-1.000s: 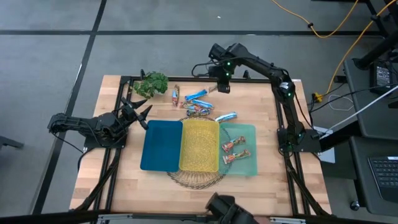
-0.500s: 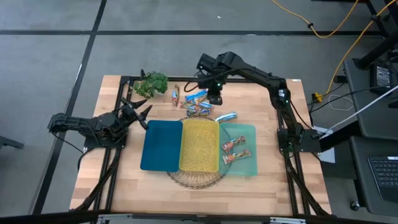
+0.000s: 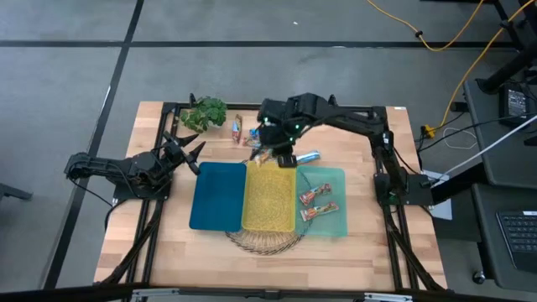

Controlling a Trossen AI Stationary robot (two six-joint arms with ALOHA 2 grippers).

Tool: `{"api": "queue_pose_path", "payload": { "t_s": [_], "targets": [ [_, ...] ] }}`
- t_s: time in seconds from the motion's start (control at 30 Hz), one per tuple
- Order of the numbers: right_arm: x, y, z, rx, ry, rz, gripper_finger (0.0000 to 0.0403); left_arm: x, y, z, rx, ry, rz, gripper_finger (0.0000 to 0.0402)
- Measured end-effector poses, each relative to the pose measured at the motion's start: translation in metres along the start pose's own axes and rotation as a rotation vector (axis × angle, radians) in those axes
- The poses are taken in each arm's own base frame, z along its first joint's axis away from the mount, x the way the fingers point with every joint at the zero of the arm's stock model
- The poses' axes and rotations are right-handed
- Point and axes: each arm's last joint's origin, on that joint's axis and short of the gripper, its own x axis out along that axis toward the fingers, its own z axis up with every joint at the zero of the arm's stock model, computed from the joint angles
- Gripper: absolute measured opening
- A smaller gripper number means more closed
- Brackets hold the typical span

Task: Pick and place Granola Bars by type
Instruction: Put the yellow granola bar into the yellow bin

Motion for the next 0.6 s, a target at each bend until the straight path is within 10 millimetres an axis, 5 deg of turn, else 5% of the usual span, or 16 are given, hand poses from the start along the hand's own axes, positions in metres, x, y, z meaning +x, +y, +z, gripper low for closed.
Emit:
{"api": "queue_pose_path", "payload": {
  "t_s": [0.23,0.6],
  "targets": [
    [0.01,0.03,0.014,-0.055,-0.05,0.019,0.008,0.0,0.0,0.0,0.0,0.0,0.0,0.0169],
    [0.013,0.043,0.024,-0.051,-0.12,0.019,0.008,0.0,0.0,0.0,0.0,0.0,0.0,0.0169]
  ]
}}
